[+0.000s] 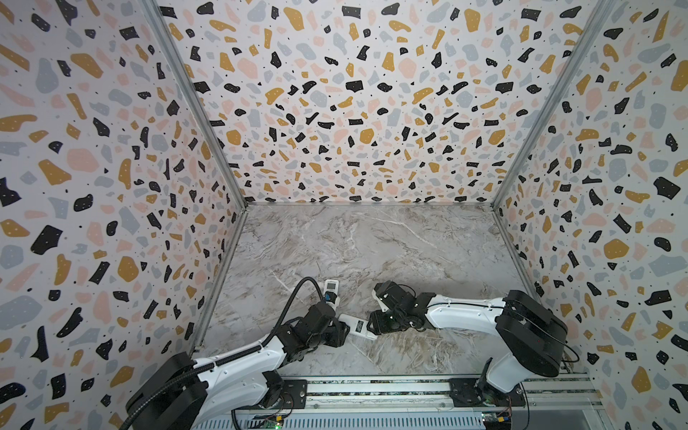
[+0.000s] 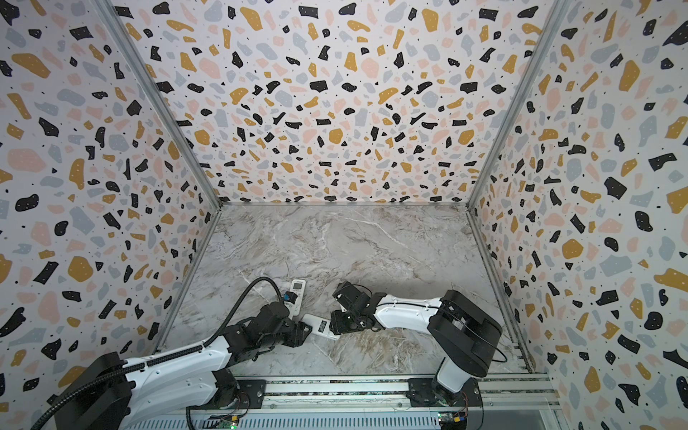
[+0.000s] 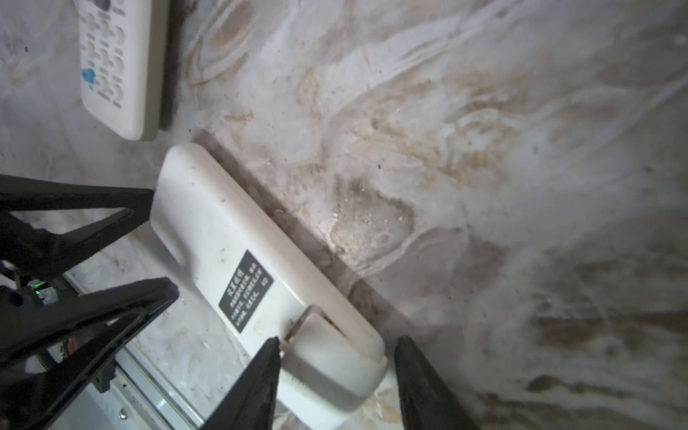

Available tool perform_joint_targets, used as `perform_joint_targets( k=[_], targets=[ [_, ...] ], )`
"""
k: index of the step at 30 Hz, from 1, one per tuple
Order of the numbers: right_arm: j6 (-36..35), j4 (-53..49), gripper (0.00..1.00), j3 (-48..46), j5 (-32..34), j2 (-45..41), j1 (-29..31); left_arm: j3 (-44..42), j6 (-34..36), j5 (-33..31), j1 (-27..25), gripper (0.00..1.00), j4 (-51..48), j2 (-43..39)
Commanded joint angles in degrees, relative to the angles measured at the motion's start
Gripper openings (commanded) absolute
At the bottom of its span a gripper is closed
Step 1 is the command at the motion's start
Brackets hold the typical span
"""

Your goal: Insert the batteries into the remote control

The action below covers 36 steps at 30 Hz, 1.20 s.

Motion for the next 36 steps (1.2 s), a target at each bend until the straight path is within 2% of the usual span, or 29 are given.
perform_joint_targets(
  k=[1,6,16,28,36],
  targets=[
    [0.88,-5.04,0.50,0.78,1.40,-0.27,0.59,-0.91,-0.48,0.56,0.10,0.60,1.59,-0.92],
    [0.84,-4.96,0.47,1.21,1.22,0.61,0.81,-0.91,-0.54,0.46,0.12,0.60,1.75,-1.14],
    [2.30,-4.24,0.48,2.49,-0.18,0.54,0.81,-1.11,-0.46,-0.05,0.11,0.59,2.97,0.07],
    [6.28,-3.57,0.51,0.40,-0.12,-2.61,0.81,-0.40,-0.22,-4.84,0.10,0.58,0.93,0.00],
    [7.90,-3.01,0.49,-0.66,-0.73,-4.04,0.77,0.57,0.24,-5.09,0.10,0.63,2.76,1.04]
  ],
)
